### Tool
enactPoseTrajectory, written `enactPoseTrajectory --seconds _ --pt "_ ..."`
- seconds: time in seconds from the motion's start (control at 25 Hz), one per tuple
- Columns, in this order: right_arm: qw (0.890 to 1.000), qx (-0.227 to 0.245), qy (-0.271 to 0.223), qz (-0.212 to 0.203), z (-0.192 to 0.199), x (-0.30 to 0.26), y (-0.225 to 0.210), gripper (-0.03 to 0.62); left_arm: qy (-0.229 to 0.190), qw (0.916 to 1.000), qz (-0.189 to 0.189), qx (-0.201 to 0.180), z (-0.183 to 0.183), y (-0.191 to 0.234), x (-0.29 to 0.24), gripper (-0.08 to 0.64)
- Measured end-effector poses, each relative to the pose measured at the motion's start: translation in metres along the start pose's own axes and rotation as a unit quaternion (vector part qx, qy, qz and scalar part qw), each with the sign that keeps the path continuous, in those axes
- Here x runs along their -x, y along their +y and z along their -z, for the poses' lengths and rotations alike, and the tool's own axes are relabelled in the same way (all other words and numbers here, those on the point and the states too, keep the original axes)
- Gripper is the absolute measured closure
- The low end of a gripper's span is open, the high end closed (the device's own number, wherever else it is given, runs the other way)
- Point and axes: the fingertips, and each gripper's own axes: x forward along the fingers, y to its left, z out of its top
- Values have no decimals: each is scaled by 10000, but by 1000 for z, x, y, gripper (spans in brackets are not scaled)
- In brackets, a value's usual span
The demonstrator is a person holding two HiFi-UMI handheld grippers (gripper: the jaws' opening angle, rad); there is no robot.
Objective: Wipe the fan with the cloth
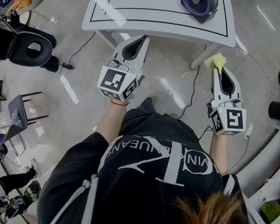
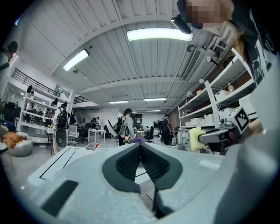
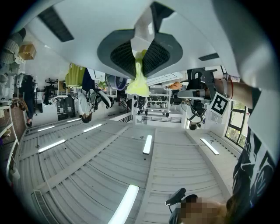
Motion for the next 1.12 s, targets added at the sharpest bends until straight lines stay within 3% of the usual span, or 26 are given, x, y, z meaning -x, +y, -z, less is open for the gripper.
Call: enactPoseTrajectory --seconds 0.72,1.12 --pt "9996 102 87 -243 16 39 -26 548 102 9993 -352 77 12 -59 -13 551" --pt "9991 30 230 -357 35 16 -49 546 299 9993 -195 57 31 -67 -61 550"
